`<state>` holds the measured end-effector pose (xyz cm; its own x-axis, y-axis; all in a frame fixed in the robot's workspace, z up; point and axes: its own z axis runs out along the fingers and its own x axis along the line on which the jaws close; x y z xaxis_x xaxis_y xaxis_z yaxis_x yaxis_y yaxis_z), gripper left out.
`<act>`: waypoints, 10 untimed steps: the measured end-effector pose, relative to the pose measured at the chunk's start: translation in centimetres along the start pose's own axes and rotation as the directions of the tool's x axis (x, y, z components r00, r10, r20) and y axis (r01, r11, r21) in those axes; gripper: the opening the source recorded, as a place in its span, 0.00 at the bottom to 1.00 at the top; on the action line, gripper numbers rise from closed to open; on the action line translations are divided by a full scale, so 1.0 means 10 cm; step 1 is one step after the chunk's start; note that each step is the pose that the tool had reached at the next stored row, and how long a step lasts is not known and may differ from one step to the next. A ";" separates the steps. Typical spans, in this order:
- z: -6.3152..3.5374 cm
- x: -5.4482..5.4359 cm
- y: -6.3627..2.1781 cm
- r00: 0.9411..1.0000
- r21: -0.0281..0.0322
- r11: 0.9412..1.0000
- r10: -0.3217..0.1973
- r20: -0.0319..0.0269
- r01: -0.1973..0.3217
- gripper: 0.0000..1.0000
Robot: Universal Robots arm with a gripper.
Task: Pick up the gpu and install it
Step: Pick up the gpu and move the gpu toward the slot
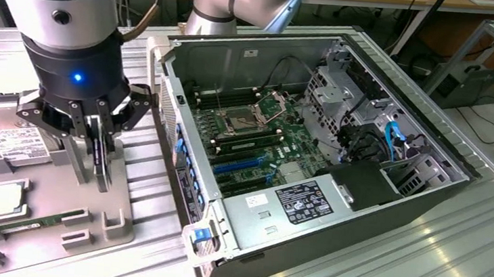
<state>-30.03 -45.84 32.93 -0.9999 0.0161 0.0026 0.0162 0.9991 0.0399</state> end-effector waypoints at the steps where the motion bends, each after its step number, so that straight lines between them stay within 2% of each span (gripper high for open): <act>1: -0.031 0.00 0.000 1.000 0.000 1.000 0.000 0.000 0.000 0.27; 10: -0.260 0.00 0.004 1.000 -0.002 1.000 0.000 0.000 0.000 0.27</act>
<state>-30.03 -45.91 35.53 -0.9999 0.0161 0.0026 0.0162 0.9990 0.0421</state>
